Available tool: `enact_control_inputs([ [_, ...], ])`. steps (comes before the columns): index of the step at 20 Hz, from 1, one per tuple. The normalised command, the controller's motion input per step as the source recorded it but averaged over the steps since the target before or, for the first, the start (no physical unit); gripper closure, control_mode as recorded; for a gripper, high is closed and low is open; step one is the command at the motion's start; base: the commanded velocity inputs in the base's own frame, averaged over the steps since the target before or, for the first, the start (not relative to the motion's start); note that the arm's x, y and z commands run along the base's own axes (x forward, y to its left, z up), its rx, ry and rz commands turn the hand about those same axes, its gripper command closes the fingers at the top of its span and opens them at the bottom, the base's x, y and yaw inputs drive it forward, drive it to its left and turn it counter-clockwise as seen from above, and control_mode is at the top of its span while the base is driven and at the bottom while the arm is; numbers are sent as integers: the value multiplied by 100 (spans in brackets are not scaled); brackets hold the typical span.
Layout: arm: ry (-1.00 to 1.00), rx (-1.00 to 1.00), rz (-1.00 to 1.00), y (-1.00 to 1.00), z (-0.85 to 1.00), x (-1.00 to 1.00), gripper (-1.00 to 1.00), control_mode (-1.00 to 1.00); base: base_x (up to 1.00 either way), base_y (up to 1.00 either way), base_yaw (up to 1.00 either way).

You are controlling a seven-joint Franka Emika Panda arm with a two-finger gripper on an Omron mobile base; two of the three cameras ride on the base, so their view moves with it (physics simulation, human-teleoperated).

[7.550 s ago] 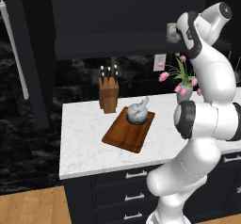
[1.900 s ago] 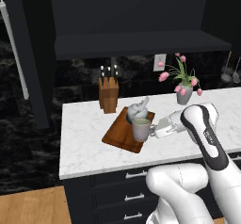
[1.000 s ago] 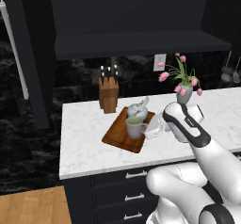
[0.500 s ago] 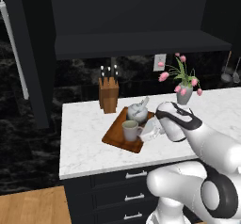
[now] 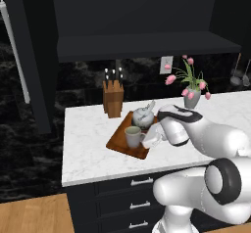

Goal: Pick the kettle from the counter and place it on the tray. Then pick the mug from the cabinet and place it on the tray. Then close the cabinet doors.

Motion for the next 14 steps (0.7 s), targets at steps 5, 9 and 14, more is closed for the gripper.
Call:
enact_control_inputs([
  [5,-5,0,0,1,-9,19,100,-100,0,0,0],
  [9,-2,-2,0,4,-9,19,100,-100,0,0,0],
  [14,-1,0,0,2,-11,9,100,-100,0,0,0],
])
